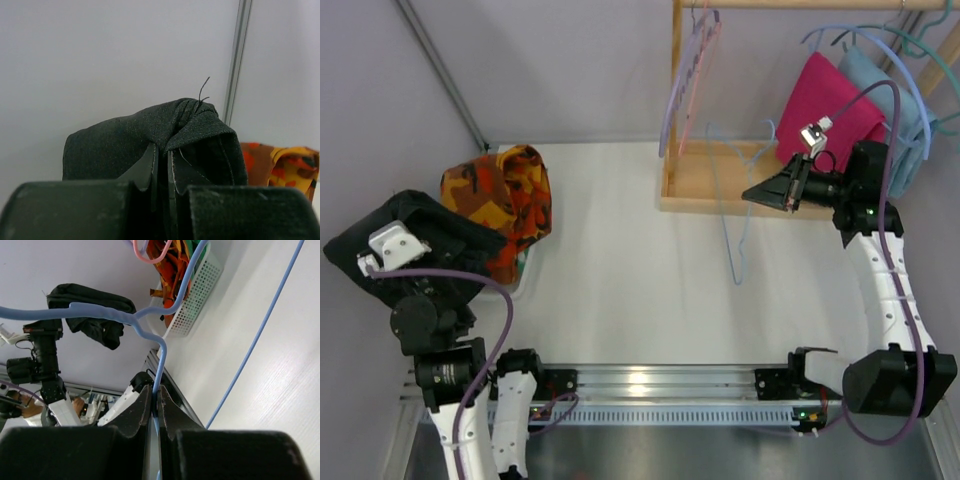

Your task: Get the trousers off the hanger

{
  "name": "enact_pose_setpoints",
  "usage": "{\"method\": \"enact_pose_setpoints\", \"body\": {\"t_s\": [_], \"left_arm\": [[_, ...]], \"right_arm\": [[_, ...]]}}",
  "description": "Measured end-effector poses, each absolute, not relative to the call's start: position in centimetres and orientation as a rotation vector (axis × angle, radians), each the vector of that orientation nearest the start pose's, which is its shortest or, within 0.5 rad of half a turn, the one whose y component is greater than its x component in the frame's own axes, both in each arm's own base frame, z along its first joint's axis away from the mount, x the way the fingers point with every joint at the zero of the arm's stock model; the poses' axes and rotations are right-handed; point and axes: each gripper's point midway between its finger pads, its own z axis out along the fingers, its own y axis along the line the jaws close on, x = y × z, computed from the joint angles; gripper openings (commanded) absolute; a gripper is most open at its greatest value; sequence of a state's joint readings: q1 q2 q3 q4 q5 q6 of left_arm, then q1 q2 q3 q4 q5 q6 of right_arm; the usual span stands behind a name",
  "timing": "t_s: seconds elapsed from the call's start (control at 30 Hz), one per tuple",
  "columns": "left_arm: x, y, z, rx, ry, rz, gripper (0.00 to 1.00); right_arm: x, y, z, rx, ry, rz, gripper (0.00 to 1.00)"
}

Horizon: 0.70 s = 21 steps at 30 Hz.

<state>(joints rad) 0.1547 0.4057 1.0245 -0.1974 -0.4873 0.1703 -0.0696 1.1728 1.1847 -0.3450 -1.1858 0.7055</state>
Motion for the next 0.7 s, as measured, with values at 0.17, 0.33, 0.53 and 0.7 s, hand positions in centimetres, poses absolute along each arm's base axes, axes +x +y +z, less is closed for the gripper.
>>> {"method": "enact_pose_setpoints", "body": {"t_s": [0.17, 0.33, 0.53, 0.7], "left_arm": [[17.6, 11.9, 41.4, -0.393, 1.278, 0.623, 0.00], [22.9, 12.4, 33.9, -0.294, 1.477, 0.670, 0.00], [31.2, 13.3, 27.7, -0.219, 1.649, 0.683, 0.00], [35.1, 13.8, 22.7, -0.221, 1.760, 0.672, 0.07]], "right_arm": [[27.5, 15.6, 35.6, -0.120, 1.972, 1.516, 0.00], [27.9, 15.5, 36.5, -0.136, 1.956, 1.449, 0.00], [28.2, 15.3, 38.4, -0.155, 1.917, 1.384, 0.00], [28.0, 15.1, 39.7, -0.160, 1.897, 1.350, 0.00]]}}
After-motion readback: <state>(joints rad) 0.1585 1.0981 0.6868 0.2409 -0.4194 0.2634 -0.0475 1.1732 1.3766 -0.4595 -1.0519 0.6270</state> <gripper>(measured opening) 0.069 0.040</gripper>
